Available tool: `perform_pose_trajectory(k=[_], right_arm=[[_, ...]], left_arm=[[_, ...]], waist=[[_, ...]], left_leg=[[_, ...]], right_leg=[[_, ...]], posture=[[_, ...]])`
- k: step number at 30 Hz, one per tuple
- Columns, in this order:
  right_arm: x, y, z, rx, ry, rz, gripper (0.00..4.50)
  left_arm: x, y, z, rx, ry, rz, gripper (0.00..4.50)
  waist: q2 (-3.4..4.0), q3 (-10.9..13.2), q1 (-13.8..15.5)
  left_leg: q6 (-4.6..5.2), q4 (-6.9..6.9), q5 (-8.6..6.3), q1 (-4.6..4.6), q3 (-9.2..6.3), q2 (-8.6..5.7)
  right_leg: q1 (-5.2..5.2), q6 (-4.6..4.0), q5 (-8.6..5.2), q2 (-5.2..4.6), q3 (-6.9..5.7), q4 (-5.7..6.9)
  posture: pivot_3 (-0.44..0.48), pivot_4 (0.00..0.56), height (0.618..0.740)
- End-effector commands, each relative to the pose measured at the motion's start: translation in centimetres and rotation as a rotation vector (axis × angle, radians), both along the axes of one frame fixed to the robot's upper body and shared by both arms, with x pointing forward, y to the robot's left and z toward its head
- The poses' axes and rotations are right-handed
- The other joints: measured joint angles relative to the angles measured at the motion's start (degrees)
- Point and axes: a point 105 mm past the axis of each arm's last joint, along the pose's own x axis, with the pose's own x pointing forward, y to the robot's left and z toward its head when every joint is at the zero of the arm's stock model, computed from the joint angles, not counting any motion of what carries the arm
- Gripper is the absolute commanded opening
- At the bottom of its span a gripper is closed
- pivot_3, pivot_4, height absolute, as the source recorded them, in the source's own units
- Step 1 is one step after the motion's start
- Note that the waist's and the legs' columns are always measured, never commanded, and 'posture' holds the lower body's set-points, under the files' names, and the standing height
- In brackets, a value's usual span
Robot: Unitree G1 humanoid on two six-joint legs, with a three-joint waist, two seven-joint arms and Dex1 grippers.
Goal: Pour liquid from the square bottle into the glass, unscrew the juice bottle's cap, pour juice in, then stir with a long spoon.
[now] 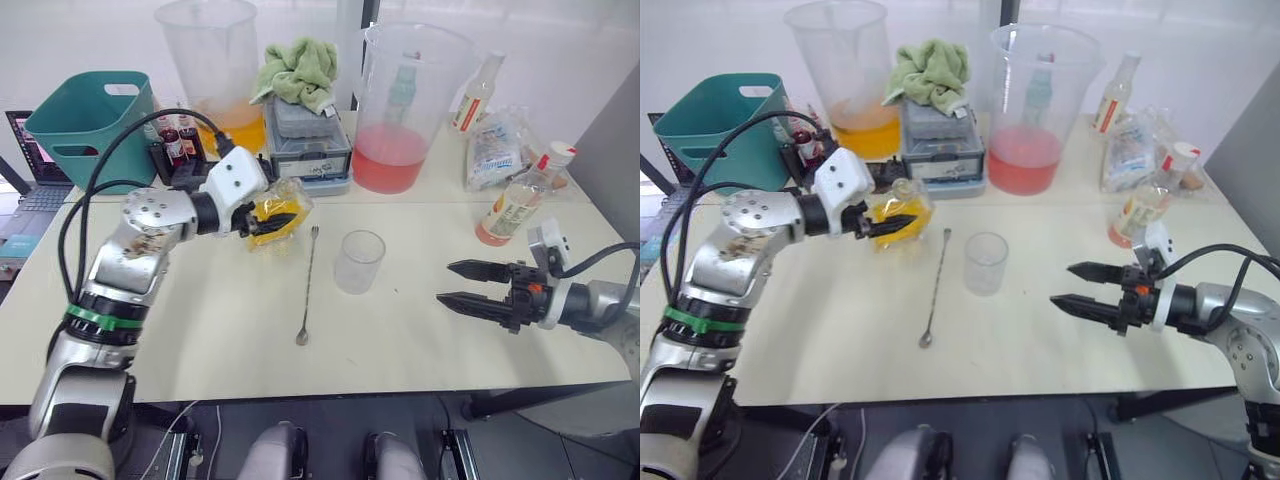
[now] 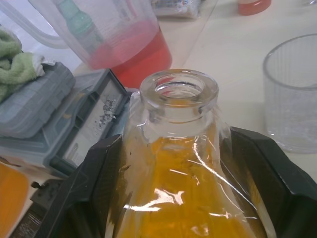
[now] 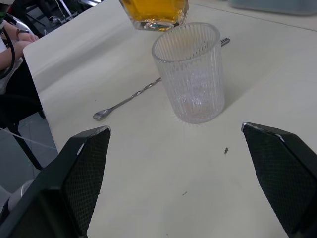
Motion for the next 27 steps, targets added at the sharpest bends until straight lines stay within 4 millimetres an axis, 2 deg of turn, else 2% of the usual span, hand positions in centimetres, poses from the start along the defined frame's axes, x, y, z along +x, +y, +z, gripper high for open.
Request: perform_pose_trajectory(k=[1, 9, 18, 27], right_arm=[[-0.5, 0.1, 1.5, 0.006, -0.07, 0.002, 4.5], [-0.7, 0.5, 2.1, 0.028, -0.106, 0.003, 4.5], [-0.4, 1.2, 3.1, 0.021, -0.195, -0.012, 4.5], [0.1, 1.5, 2.8, -0.005, -0.214, -0.038, 4.5]], left_arm=[[0.4, -1.1, 4.3, 0.012, -0.263, 0.014, 2.78], [1.1, -3.4, 2.9, 0.138, -0.419, 0.001, 2.78], [1.1, -5.9, 2.5, 0.131, -0.5, -0.005, 2.78], [1.1, -7.4, 2.7, 0.139, -0.596, -0.007, 2.78]], waist=[[-0.01, 0.0, 0.0], [-0.02, 0.0, 0.2], [-0.04, 0.0, 0.3], [-0.03, 0.0, 0.1]], left_leg=[[0.0, 0.0, 0.0, 0.0, 0.01, 0.01], [0.04, 0.01, -0.02, 0.0, -0.02, 0.0], [0.08, 0.04, -0.04, -0.05, -0.04, -0.01], [0.09, 0.04, -0.04, -0.05, -0.03, 0.0]], right_leg=[[-0.01, 0.0, 0.0, 0.0, 0.0, 0.0], [0.0, 0.0, 0.0, -0.04, 0.0, 0.0], [-0.04, 0.01, 0.01, -0.09, -0.02, 0.01], [-0.05, 0.01, 0.01, -0.08, -0.02, 0.05]], posture=[[0.0, 0.15, 0.74], [0.0, 0.15, 0.74], [0.0, 0.15, 0.74], [0.0, 0.15, 0.74]])
